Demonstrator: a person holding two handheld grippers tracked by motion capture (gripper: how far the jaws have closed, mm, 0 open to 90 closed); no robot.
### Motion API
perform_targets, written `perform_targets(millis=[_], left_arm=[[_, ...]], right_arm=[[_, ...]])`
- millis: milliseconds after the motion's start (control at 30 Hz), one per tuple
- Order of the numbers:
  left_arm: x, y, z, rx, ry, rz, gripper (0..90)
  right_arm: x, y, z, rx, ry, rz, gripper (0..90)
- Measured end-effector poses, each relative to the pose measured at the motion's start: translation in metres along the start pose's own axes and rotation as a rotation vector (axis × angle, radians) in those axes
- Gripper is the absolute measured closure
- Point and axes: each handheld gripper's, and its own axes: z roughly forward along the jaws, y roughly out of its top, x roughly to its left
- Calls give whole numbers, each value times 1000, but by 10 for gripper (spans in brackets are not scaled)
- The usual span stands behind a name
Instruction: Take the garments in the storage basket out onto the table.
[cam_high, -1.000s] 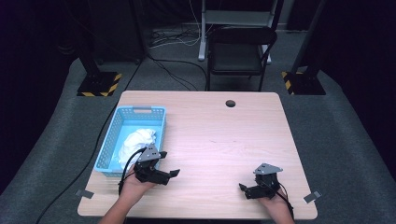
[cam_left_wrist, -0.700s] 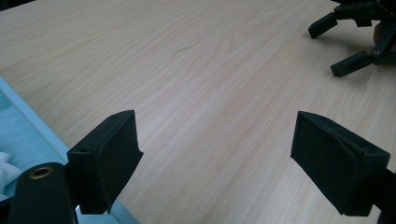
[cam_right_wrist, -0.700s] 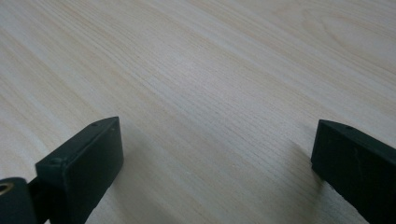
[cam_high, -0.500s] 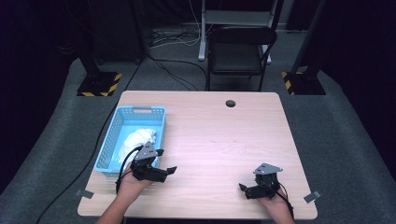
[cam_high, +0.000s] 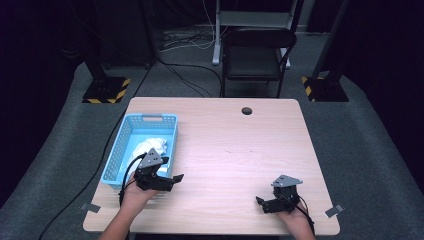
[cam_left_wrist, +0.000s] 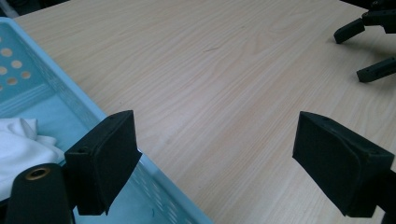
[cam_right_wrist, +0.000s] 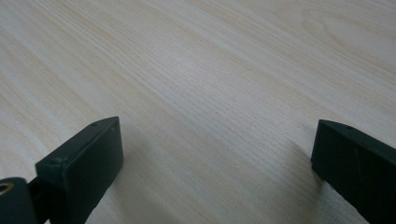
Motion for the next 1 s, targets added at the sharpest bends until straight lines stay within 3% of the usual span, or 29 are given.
perform_targets(millis=[1000], left_arm=[[21, -3, -5, 10, 36, -59, 144]], right_arm=[[0, 0, 0, 0, 0, 0, 17]])
